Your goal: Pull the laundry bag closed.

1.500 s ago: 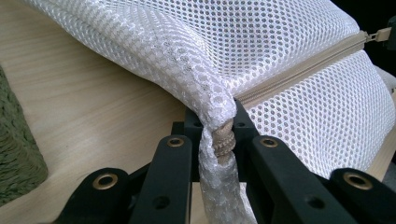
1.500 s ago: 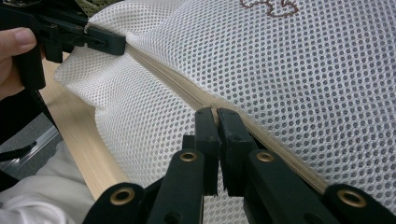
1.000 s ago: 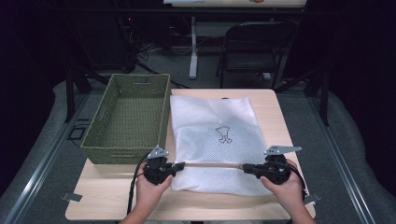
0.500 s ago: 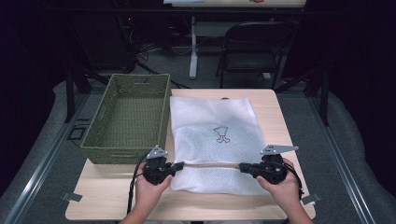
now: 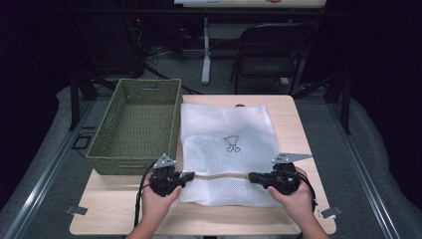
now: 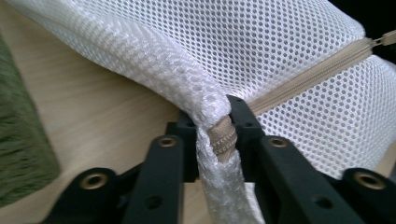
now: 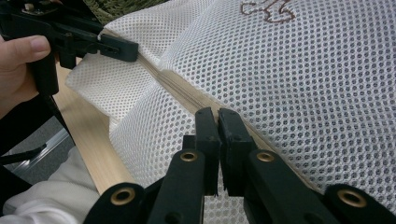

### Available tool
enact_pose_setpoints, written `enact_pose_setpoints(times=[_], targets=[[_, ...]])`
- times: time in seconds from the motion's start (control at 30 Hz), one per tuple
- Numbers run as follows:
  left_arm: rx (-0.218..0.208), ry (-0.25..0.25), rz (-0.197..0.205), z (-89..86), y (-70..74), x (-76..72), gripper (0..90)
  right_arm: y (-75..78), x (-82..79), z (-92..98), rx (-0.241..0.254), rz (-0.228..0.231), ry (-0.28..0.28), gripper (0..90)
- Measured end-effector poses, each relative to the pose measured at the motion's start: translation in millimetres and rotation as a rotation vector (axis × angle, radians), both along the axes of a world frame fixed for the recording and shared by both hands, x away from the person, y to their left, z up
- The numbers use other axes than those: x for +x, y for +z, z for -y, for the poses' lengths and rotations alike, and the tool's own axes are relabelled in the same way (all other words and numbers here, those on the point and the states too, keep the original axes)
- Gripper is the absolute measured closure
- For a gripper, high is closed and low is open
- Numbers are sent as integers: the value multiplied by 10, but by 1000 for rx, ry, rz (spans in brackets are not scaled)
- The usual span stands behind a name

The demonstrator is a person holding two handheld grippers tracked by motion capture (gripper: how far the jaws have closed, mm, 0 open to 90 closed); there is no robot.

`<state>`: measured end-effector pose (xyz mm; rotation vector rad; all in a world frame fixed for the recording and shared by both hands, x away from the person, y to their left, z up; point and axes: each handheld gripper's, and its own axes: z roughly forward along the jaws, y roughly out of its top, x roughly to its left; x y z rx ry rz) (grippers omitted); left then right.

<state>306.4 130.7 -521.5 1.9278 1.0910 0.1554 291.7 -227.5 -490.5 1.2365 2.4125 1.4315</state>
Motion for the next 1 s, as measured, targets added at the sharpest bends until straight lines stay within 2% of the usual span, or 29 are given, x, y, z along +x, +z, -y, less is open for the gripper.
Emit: enact_pose_setpoints(times=[0.03, 0.07, 0.2, 0.3, 0.43, 0.53, 0.6, 0.63, 0.67, 0.73, 0.77, 0.83, 0.9, 0.93, 1.0], targets=[[0, 0, 0, 0, 0, 0, 711, 0, 0, 0, 0, 0, 0, 873], [3, 9, 18, -30, 42, -12, 679, 13, -8, 18, 0, 4, -1, 872], [10, 14, 43, -57, 138, -47, 593, 27, -9, 29, 4, 11, -3, 872], [16, 6, 45, -55, 144, -50, 592, 22, -4, 24, 5, 13, -2, 873], [8, 1, 27, -40, 104, -27, 590, 38, -6, 18, 19, 13, -5, 873], [35, 2, 21, -32, 70, -30, 769, 48, -4, 10, 20, 19, -8, 873], [63, 15, 26, -47, 53, -32, 817, 43, 0, 18, 18, 19, -9, 873], [92, 27, 43, -64, 52, -32, 830, 36, -1, 29, 15, 18, -13, 873], [100, 35, 37, -88, 49, -25, 837, 29, -6, 46, 7, 14, -20, 874], [55, 39, 15, -133, 42, -24, 846, -2, -13, 103, 1, 9, -27, 875], [47, 34, 6, -136, 41, -23, 847, -25, -17, 132, -1, -4, -27, 875], [47, 35, 9, -132, 42, -29, 849, -84, -25, 165, -9, -23, -35, 876], [70, 20, 19, -107, 22, -28, 850, -147, -23, 198, -12, -43, -41, 876], [61, 22, 4, -102, 16, -29, 850, -165, -21, 218, -12, -48, -47, 876], [60, 25, 11, -114, 19, -35, 851, -160, -21, 239, -2, -56, -53, 877]])
